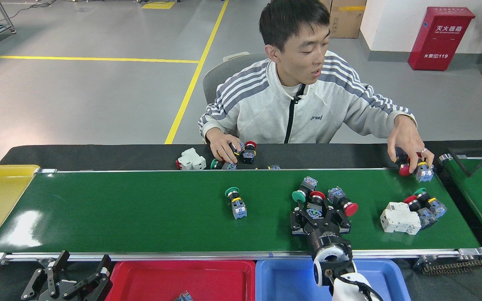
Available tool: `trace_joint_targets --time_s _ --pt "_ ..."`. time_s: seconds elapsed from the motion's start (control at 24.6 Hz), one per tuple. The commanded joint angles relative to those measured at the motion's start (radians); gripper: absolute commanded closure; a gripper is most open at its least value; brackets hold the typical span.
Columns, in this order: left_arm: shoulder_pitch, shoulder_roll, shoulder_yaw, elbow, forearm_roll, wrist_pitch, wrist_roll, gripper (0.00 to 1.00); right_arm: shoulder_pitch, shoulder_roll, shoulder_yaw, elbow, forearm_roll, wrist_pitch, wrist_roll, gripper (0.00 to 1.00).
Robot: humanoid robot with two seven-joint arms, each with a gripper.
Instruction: Pick switch part from conveyor to tray
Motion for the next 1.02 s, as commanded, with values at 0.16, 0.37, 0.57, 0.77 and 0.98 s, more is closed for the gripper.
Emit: trace_joint_targets --time_s 0.16,0.37,0.57,0.77,0.98 --pt "-0.008 0.012 0.004 -0.011 0.003 -0.002 0.006 0.00 0.095 -0.006 0.030 -0.192 0.000 -0.199 -0.003 0.97" --pt "-0.020 0.011 -0.007 -0.017 0.001 -0.003 0.003 0.00 0.242 -0.013 0.129 -0.384 0.011 -0.604 -0.001 0.78" --pt "-0.106 -0.016 -0.076 -0.014 -0.009 0.012 -0.006 0.00 0.241 -0.018 0.241 -0.385 0.012 -0.668 0.002 0.00" --pt "-0.157 -0.054 -0.219 -0.004 -0.092 0.107 -0.028 0.00 0.255 -0.016 0.185 -0.425 -0.002 -0.644 0.002 0.00" --pt "-0.210 -0.100 -0.305 0.063 -0.128 0.189 -0.048 0.00 0.416 0.048 -0.121 -0.511 -0.005 -0.306 -0.069 0.02"
